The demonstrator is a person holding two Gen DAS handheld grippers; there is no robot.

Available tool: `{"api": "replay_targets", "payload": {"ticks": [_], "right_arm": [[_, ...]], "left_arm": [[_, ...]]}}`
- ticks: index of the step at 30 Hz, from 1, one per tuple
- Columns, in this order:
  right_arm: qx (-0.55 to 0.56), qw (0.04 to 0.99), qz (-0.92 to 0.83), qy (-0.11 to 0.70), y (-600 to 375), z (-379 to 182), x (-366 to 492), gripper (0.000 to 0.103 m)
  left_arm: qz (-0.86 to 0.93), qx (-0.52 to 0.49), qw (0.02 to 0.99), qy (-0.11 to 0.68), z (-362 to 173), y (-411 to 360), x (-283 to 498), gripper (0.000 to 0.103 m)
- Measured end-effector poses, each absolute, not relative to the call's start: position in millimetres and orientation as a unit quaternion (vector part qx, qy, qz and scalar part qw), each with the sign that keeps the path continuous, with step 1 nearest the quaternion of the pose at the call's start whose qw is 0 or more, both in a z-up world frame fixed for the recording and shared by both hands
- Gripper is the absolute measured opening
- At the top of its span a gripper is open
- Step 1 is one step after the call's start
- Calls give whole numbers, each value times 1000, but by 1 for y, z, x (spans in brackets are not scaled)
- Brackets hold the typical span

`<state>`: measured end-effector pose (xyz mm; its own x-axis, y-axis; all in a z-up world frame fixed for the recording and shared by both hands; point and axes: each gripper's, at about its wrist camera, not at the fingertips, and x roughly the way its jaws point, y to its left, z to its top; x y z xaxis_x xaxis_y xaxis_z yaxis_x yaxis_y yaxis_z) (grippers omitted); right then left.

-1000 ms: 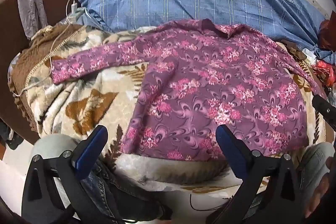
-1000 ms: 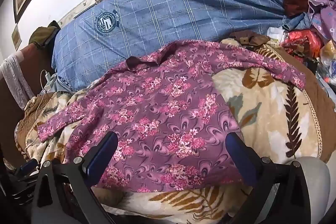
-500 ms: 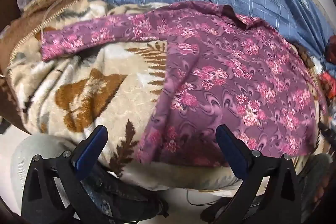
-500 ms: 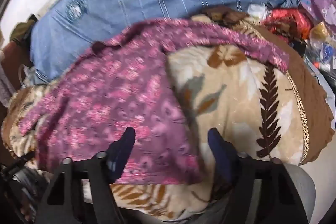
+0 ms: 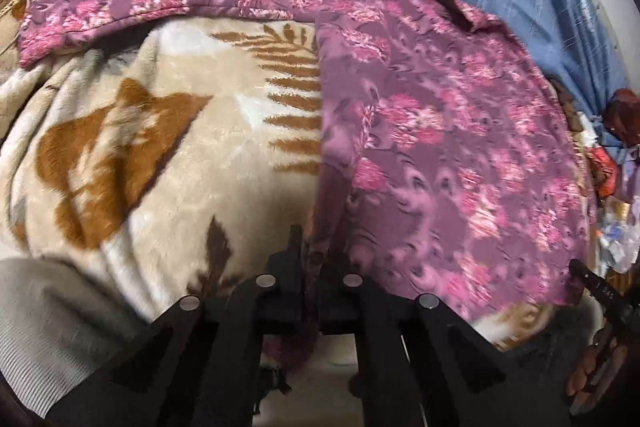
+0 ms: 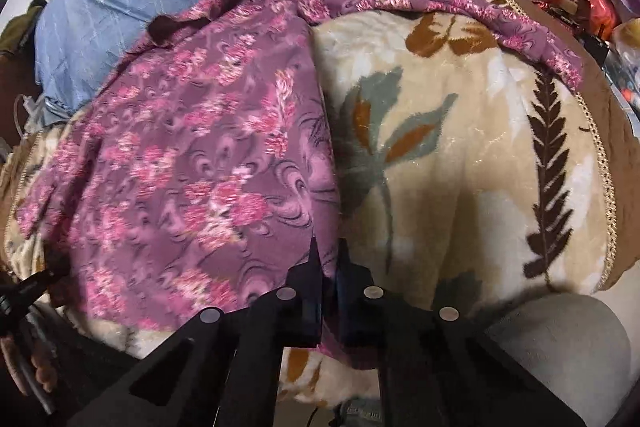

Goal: Fold small clothes

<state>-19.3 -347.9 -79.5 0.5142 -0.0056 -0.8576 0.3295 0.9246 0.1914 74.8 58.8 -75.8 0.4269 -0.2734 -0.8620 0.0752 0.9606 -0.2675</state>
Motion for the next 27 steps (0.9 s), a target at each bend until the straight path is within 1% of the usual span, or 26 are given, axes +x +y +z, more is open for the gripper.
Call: {"api": "replay_targets", "payload": {"ticks": [3, 6, 8, 9, 11, 12, 13, 14, 15, 16, 19, 21, 22, 23, 25, 27], "right_arm": [[163, 850, -96, 492, -350, -61, -37, 3], [169, 838, -106, 508, -359, -55, -52, 3], [155, 826, -105, 531, -356, -65, -45, 4], [145, 822, -103, 541, -353, -71, -41, 6], [131, 824, -115, 540, -347, -72, -35, 9], [119, 828, -134, 531, -346, -65, -36, 22], [97, 840, -162, 508, -342, -50, -39, 44], [85, 851, -172, 488, -340, -37, -41, 56], [77, 865, -172, 465, -336, -23, -43, 72], [73, 884, -158, 434, -329, -4, -43, 76], [77, 923, -70, 370, -294, 39, -24, 78], [82, 935, -2, 345, -263, 54, 2, 78], [86, 937, 19, 338, -249, 58, 10, 78], [95, 938, 54, 329, -230, 61, 25, 78], [111, 933, 102, 326, -196, 60, 53, 78], [129, 927, 141, 324, -163, 56, 81, 78]], "left_arm": [[-101, -97, 836, 531, -63, 77, 65, 2], [-101, -96, 816, 562, -79, 83, 69, 2], [-98, -79, 808, 576, -86, 77, 71, 3], [-90, -73, 810, 575, -85, 76, 71, 6], [-93, -80, 821, 557, -74, 84, 65, 26], [-100, -94, 828, 543, -67, 91, 62, 47], [-104, -111, 836, 527, -59, 99, 58, 55], [-106, -132, 844, 509, -50, 109, 57, 55], [-104, -152, 848, 497, -42, 119, 58, 57], [-100, -165, 849, 491, -36, 122, 65, 58], [-78, -217, 852, 471, -24, 156, 88, 60], [-55, -266, 845, 460, -26, 177, 110, 63], [-46, -295, 839, 454, -29, 190, 120, 66], [-31, -332, 828, 451, -37, 204, 133, 66], [4, -393, 804, 447, -55, 227, 152, 66], [37, -421, 789, 447, -71, 247, 169, 66]]}}
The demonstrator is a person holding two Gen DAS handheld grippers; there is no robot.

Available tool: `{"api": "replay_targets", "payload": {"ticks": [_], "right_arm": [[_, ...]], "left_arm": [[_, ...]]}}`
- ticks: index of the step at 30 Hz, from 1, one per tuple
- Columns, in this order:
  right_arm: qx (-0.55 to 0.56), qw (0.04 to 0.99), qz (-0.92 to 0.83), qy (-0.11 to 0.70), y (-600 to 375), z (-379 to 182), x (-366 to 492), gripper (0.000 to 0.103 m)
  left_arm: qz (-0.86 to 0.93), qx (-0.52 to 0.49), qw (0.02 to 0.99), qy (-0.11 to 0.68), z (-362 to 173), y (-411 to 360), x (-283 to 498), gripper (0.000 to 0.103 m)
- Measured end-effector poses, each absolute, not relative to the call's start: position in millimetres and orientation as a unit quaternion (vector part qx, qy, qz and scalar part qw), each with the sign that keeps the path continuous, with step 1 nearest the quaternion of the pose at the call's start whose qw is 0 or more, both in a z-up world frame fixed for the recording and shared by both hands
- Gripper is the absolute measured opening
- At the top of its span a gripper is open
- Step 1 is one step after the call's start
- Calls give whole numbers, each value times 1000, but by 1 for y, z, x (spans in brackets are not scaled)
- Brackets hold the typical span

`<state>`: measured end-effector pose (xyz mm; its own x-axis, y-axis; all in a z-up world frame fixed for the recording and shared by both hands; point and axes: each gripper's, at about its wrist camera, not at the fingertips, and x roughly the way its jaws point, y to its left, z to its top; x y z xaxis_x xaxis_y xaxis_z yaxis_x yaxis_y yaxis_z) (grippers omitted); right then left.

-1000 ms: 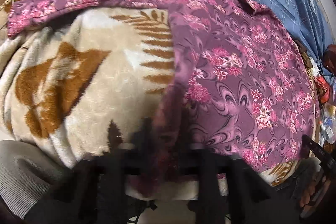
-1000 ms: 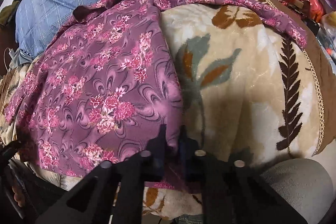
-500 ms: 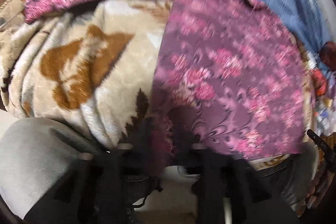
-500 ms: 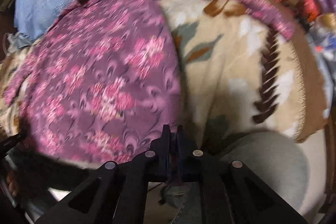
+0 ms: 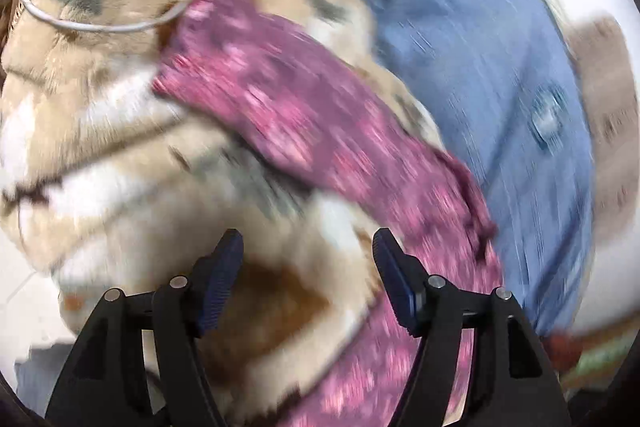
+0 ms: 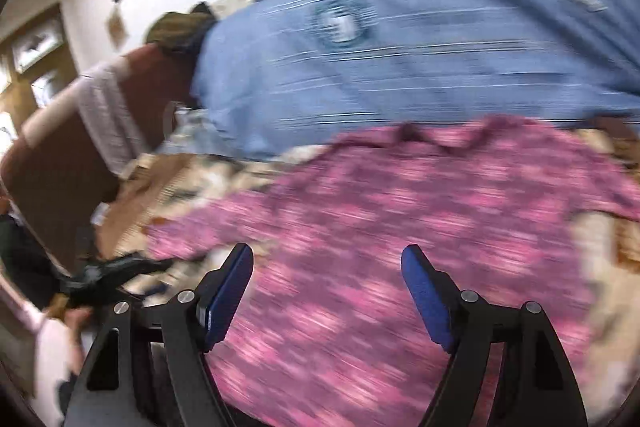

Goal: Fold small clothes

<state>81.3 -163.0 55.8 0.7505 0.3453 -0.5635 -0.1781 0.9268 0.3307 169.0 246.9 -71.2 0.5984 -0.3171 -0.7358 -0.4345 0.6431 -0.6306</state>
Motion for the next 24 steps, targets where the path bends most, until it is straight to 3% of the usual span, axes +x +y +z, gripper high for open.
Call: {"api": "replay_targets", "payload": {"ticks": [6, 9, 11, 12, 13, 16, 20, 24], "right_arm": [[113, 900, 209, 366, -70, 26, 161, 75], [99, 894, 217, 379, -39, 14, 179, 75], [86, 891, 214, 390, -27, 6, 187, 75], [85, 889, 215, 396, -25, 3, 190, 75], [89, 885, 219, 400, -26, 0, 193, 75], [97, 879, 217, 413, -34, -7, 202, 75], [120, 867, 221, 430, -57, -6, 212, 75], [143, 860, 225, 436, -87, 8, 221, 75]], "left_arm": [[91, -488, 744, 447, -114, 278, 209, 66], [88, -511, 752, 407, -112, 289, 211, 66], [93, -518, 753, 395, -112, 291, 206, 50], [94, -518, 758, 385, -109, 291, 201, 30], [93, -510, 767, 378, -104, 289, 199, 20], [102, -467, 807, 347, -78, 282, 196, 11], [95, -342, 894, 274, -21, 244, 169, 8], [-29, -239, 954, 177, 28, 187, 148, 8]]}}
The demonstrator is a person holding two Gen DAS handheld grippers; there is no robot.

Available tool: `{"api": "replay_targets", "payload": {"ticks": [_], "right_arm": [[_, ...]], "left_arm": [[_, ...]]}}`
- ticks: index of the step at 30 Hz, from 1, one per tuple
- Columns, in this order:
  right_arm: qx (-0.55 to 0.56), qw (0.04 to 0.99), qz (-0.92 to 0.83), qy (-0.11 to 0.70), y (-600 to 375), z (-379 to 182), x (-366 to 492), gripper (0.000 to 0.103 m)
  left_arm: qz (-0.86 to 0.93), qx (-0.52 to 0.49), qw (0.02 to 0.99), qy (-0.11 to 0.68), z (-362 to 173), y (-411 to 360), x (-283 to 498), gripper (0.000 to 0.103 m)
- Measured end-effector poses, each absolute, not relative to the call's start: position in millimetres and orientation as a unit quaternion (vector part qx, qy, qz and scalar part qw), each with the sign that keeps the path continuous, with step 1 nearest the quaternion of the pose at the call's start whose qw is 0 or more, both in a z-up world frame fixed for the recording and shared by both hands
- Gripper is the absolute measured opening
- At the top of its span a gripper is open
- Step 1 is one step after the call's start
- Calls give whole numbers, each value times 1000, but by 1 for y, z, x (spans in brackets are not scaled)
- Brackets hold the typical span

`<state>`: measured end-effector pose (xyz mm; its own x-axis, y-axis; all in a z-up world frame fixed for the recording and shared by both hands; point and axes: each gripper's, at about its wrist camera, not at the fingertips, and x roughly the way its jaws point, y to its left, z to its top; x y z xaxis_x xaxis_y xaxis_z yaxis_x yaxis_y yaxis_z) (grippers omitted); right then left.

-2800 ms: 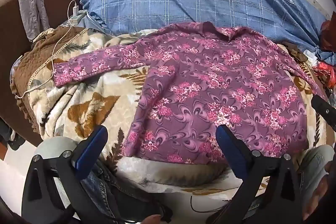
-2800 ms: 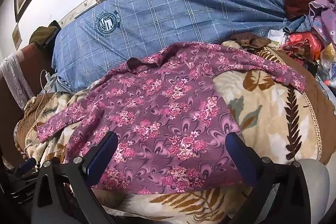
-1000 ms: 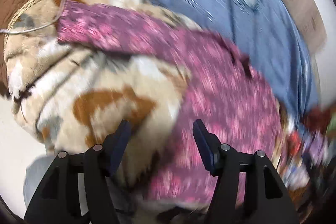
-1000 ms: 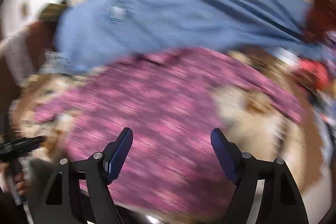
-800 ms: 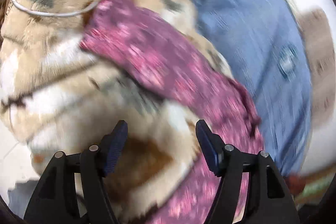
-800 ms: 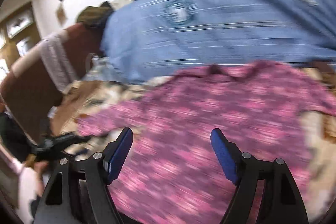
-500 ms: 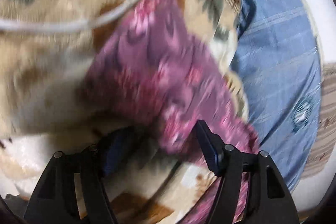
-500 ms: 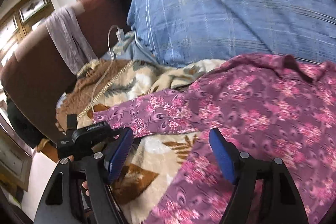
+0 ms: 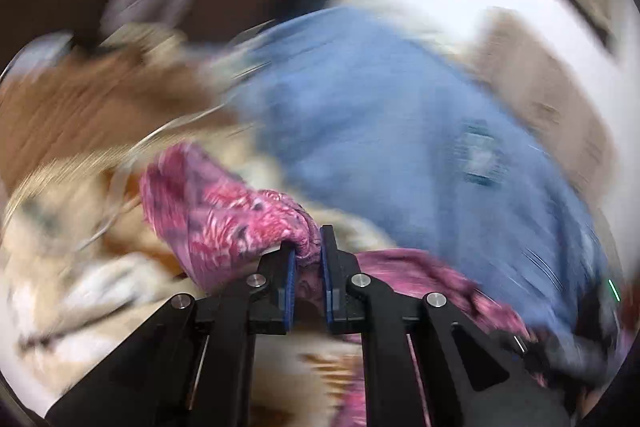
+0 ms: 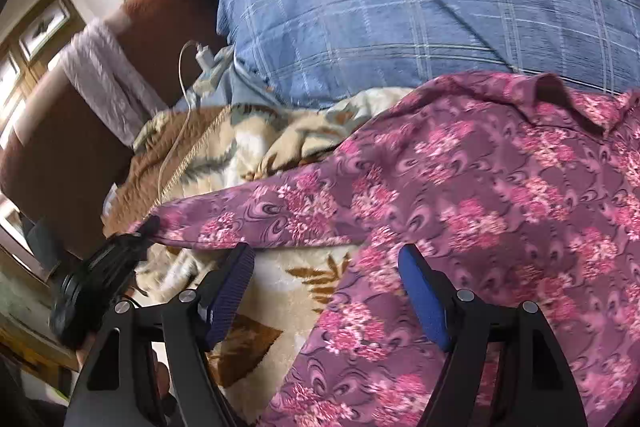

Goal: Fold small clothes

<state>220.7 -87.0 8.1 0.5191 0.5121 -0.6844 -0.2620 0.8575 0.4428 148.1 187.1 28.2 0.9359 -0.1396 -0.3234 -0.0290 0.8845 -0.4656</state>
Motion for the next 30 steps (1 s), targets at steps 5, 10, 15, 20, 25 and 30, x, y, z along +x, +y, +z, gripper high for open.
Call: {"api": "replay_targets", "payload": {"ticks": [5, 10, 15, 20, 25, 30], "right_arm": [[208, 850, 218, 432, -157, 27, 222, 77], [227, 858, 193, 418, -217, 38, 210, 79], [244, 833, 206, 451, -237, 10, 228, 79], [232, 775, 259, 528, -223, -40, 247, 76], [159, 742, 266, 595, -201, -71, 241, 62], [213, 729, 250, 601, -230, -85, 207, 34]], "left_arm": [[-224, -46, 963, 140, 48, 80, 113, 8], [-336, 97, 908, 233, 7, -11, 104, 8], [-372, 198, 870, 257, -24, -52, 88, 8], [-384, 254, 843, 278, -47, -71, 73, 8], [-390, 285, 828, 284, -56, -78, 67, 8], [-392, 320, 815, 281, -68, -87, 59, 9]]}}
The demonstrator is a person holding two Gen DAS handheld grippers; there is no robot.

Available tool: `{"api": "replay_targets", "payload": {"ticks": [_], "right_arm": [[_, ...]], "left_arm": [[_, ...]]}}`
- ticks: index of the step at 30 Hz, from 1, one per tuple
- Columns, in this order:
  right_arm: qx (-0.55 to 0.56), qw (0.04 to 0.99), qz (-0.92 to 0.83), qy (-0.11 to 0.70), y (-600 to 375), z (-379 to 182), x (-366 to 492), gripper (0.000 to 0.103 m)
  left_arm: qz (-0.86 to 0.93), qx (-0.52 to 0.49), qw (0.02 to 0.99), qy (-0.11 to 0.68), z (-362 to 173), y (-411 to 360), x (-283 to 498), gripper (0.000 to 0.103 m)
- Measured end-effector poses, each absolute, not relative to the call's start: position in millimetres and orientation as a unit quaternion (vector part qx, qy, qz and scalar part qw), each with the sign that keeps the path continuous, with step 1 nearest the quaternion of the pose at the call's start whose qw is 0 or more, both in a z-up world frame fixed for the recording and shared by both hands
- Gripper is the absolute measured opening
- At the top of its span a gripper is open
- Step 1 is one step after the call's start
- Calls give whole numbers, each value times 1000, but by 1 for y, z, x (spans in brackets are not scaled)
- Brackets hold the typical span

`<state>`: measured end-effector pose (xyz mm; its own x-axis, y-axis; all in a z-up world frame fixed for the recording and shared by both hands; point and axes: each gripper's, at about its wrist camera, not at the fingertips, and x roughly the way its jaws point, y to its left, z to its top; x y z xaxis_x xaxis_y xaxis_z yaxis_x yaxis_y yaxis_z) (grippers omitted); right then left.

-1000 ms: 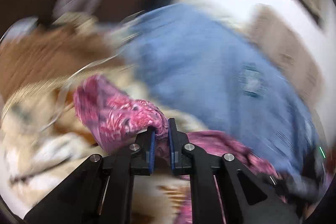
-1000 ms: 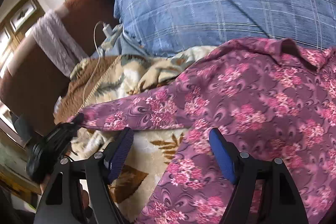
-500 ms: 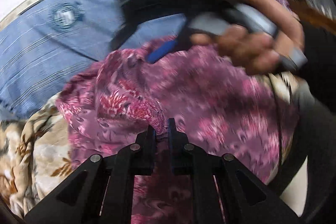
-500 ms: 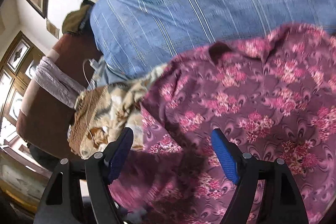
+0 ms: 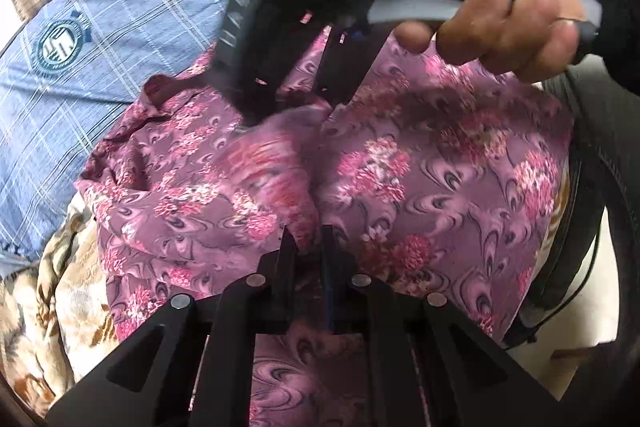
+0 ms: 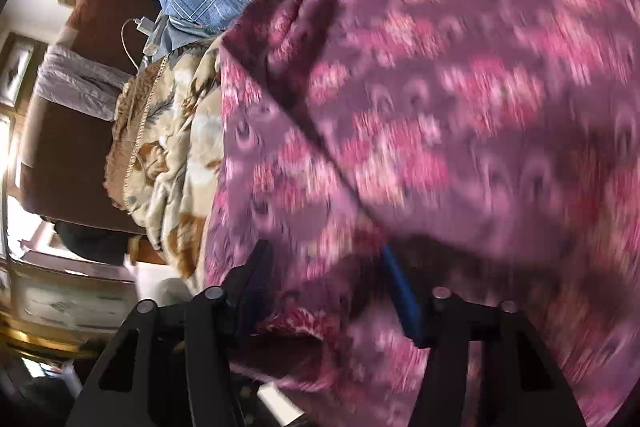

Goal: Fold small clothes

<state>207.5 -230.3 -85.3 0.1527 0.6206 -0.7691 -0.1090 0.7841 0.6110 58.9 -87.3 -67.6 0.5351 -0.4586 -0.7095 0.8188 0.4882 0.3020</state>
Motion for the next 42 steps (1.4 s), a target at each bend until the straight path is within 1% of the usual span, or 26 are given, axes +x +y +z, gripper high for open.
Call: {"api": "replay_targets", "payload": {"ticks": [1, 2, 3, 6, 8, 9, 10, 11, 12, 15, 16, 17, 18, 19, 20, 21, 22, 24, 26, 29, 32, 34, 36, 39, 41, 42], "right_arm": [[214, 730, 248, 600, -232, -87, 199, 15], [218, 731, 242, 600, -234, -88, 195, 8], [223, 732, 233, 600, -237, -87, 192, 8], [251, 752, 240, 561, -251, -59, 176, 8], [247, 772, 234, 536, -259, -37, 155, 8], [247, 781, 227, 527, -264, -34, 145, 8], [242, 790, 207, 524, -273, -36, 137, 8], [233, 796, 187, 526, -278, -43, 135, 8], [225, 799, 170, 531, -283, -53, 134, 13], [220, 784, 130, 565, -294, -93, 138, 13], [230, 783, 130, 564, -297, -94, 137, 13], [236, 787, 138, 553, -301, -89, 134, 14], [232, 797, 141, 539, -303, -80, 133, 20], [224, 808, 141, 526, -303, -67, 132, 39], [214, 821, 147, 509, -299, -50, 135, 49], [206, 829, 159, 495, -299, -36, 138, 62], [194, 838, 177, 479, -292, -19, 144, 63], [174, 842, 200, 471, -275, -2, 160, 63], [154, 839, 224, 471, -252, 10, 188, 63], [133, 829, 258, 477, -211, 18, 236, 63], [129, 820, 269, 488, -174, 19, 292, 62], [145, 813, 268, 496, -162, 12, 331, 61], [136, 815, 247, 507, -151, 0, 365, 61], [129, 806, 226, 532, -140, -24, 410, 53], [126, 800, 219, 544, -135, -38, 428, 51], [120, 800, 211, 549, -132, -44, 435, 41]], "left_arm": [[-393, 323, 814, 280, -69, -87, 59, 9], [-397, 320, 814, 277, -67, -86, 57, 9], [-402, 309, 817, 275, -63, -85, 56, 9], [-426, 268, 823, 263, -45, -77, 53, 10], [-437, 258, 822, 257, -39, -76, 51, 17], [-440, 262, 817, 265, -41, -78, 52, 32], [-443, 265, 811, 274, -43, -80, 51, 46], [-446, 270, 806, 279, -45, -81, 50, 46], [-453, 272, 801, 281, -45, -80, 49, 47], [-467, 221, 803, 296, -31, -62, 60, 48], [-463, 196, 810, 302, -26, -53, 68, 55], [-449, 161, 823, 309, -19, -42, 81, 60], [-426, 120, 839, 318, -13, -28, 98, 67], [-405, 90, 848, 328, -11, -19, 112, 71], [-374, 47, 859, 346, -9, -6, 132, 72], [-345, 3, 864, 367, -11, 6, 150, 72], [-320, -40, 862, 391, -15, 17, 167, 72], [-254, -126, 845, 454, -30, 41, 204, 72], [-196, -189, 825, 496, -45, 61, 230, 72], [-151, -257, 780, 551, -66, 76, 263, 72], [-174, -300, 753, 559, -83, 75, 282, 72], [-166, -323, 752, 549, -95, 77, 282, 68], [-160, -364, 742, 539, -109, 81, 280, 64], [-164, -410, 737, 511, -107, 88, 284, 64], [-153, -416, 741, 505, -109, 88, 289, 63], [-151, -406, 744, 509, -112, 85, 290, 49]]}}
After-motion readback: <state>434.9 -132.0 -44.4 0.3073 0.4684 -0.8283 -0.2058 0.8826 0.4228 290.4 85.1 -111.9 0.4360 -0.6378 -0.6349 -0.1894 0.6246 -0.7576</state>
